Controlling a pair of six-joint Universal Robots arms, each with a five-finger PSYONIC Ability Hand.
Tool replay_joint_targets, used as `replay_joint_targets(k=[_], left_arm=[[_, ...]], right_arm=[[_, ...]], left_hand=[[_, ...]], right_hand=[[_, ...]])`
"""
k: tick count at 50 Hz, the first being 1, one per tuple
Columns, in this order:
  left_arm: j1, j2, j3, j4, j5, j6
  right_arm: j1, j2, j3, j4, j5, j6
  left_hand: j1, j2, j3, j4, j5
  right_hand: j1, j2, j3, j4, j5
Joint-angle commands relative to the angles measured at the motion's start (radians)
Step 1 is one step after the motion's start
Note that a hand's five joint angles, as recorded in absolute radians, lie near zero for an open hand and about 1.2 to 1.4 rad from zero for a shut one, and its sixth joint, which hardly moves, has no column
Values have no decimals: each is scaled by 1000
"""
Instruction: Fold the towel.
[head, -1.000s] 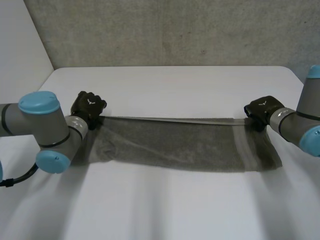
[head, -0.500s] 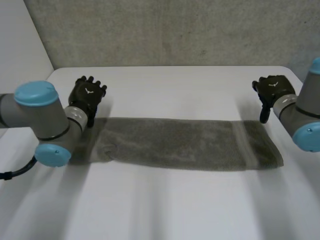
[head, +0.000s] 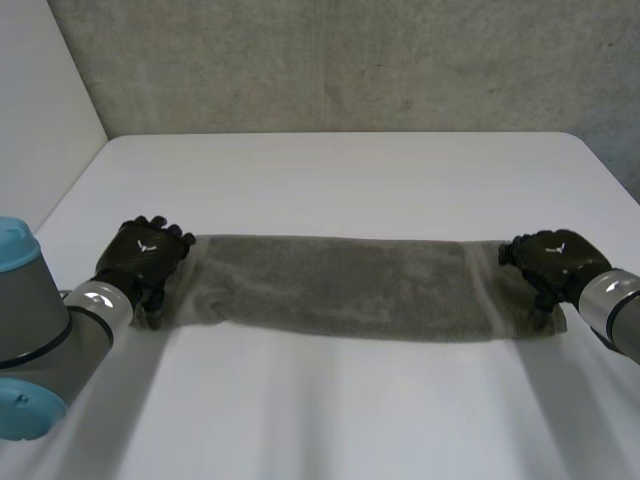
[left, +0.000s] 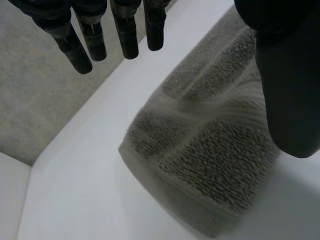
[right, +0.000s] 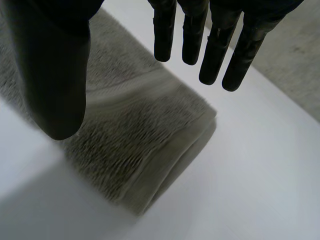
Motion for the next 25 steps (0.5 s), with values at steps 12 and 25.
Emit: replay_joint_targets(k=[12,25], left_arm=[[5,-37,-6,34,5,0],[5,-28,-9,32,3,0]], right_arm=[[-46,179,-5,-105,-8,-68],[-294,47,-23,-109,41,-202]], left_hand=[[-21,-16,-12,-14,-200],[-30,-25,-21,-23,-209]], right_hand=[[935,931,920,920,906],[1016,1013,1001,1002,987]])
